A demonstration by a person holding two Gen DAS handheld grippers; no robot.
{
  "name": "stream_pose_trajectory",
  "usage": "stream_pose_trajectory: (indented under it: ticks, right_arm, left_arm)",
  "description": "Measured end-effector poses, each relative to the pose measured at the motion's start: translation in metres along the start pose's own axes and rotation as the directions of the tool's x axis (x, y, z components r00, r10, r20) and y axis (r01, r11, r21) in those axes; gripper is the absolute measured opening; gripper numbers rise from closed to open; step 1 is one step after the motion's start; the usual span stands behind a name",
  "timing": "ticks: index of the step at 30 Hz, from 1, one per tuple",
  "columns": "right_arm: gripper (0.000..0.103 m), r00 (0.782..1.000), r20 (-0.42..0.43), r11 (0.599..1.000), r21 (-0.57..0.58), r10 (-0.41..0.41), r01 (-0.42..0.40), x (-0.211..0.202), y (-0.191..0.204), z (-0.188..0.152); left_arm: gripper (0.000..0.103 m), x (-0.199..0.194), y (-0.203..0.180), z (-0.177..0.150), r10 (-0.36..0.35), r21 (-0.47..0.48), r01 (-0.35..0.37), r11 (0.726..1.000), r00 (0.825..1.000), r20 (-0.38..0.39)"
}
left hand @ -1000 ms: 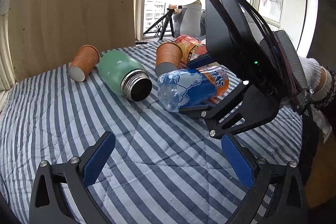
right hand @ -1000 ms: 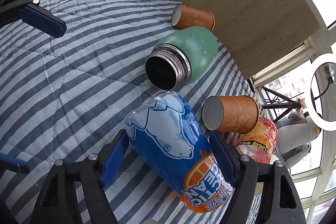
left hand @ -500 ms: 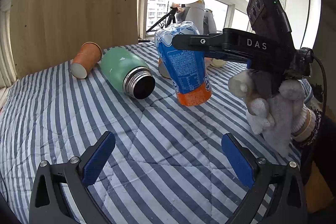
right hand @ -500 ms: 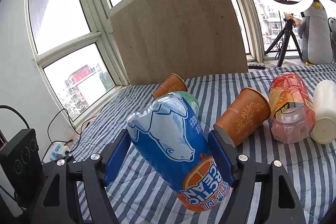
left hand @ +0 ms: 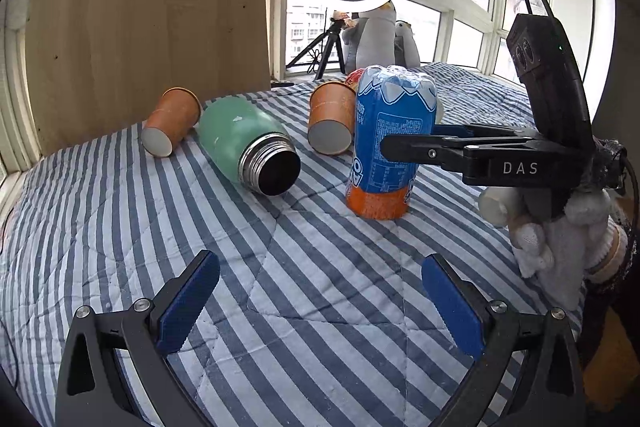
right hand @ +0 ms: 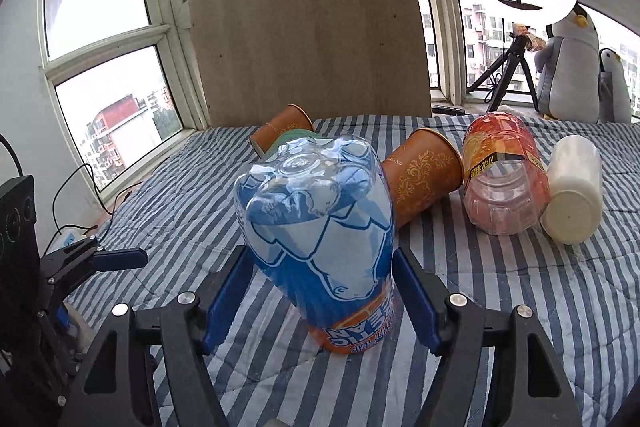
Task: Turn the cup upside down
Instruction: 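Lift the blue bottle with the right gripper and stand it on its cap, then open the right gripper and release the upside-down bottle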
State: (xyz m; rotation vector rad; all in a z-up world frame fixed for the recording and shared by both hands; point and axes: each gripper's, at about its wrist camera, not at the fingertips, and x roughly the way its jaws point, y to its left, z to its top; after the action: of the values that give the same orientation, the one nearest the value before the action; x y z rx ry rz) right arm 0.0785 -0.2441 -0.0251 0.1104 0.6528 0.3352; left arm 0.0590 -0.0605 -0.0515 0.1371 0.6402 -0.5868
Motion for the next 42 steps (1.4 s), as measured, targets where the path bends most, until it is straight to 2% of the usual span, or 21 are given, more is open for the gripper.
stream_pose_trajectory:
  ticks: [4,7,9,14,18,21,27,32,40,42]
  right_arm:
    - [0.069,1.000,0.007,1.000,0.005,-0.003,0.003,-0.008,-0.004,-0.003]
    - [0.071,0.999,0.031,1.000,-0.003,-0.031,0.031,-0.017,-0.005,-0.005]
    - [0.074,0.998,0.050,0.999,-0.002,-0.040,0.040,-0.024,-0.005,-0.006]
    - [0.078,0.979,0.151,0.990,-0.025,-0.137,0.142,-0.051,0.001,-0.016]
    - [0.079,0.962,0.202,0.980,-0.039,-0.183,0.194,-0.068,0.006,-0.026]
    - [0.080,0.942,0.252,0.971,-0.032,-0.222,0.237,-0.080,0.007,-0.031]
    - [0.082,0.921,0.305,0.966,-0.014,-0.243,0.260,-0.089,0.009,-0.036]
    - [0.082,0.903,0.336,0.958,-0.004,-0.268,0.285,-0.091,0.011,-0.042]
    - [0.086,0.878,0.383,0.951,0.000,-0.286,0.310,-0.098,0.014,-0.046]
    - [0.088,0.873,0.396,0.950,-0.001,-0.286,0.312,-0.101,0.015,-0.047]
  left_arm:
    - [0.102,-0.008,-0.009,0.002,0.018,0.011,-0.018,1.000,0.999,0.040]
    - [0.102,-0.015,-0.019,0.004,0.061,0.010,-0.062,0.998,0.995,0.077]
    - [0.102,-0.023,-0.025,0.004,0.103,-0.004,-0.104,0.995,0.988,0.116]
    - [0.102,-0.037,-0.042,0.008,0.188,-0.071,-0.177,0.982,0.960,0.206]
    - [0.102,-0.041,-0.054,0.011,0.246,-0.124,-0.220,0.968,0.934,0.260]
    - [0.102,-0.044,-0.059,0.012,0.313,-0.151,-0.279,0.948,0.899,0.307]
    - [0.102,-0.047,-0.062,0.008,0.384,-0.198,-0.333,0.922,0.855,0.348]
    - [0.102,-0.044,-0.058,0.004,0.410,-0.226,-0.349,0.909,0.846,0.342]
    - [0.102,-0.057,-0.077,-0.005,0.464,-0.205,-0.417,0.886,0.776,0.427]
    - [0.103,-0.059,-0.079,-0.007,0.472,-0.200,-0.429,0.881,0.765,0.439]
